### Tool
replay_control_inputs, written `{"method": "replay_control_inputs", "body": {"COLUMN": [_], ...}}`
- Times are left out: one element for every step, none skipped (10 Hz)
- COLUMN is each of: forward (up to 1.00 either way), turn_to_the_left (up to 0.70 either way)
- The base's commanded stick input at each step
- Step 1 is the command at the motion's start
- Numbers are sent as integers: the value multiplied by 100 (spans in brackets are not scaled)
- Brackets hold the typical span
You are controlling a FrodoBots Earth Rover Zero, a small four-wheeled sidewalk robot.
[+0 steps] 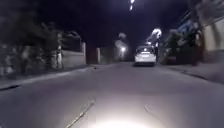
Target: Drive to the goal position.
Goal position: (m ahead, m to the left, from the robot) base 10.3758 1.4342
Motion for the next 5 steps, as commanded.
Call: {"method": "replay_control_inputs", "body": {"forward": [100, 100, 100, 100, 100], "turn_to_the_left": [0, -13, -28, -40, -28]}}
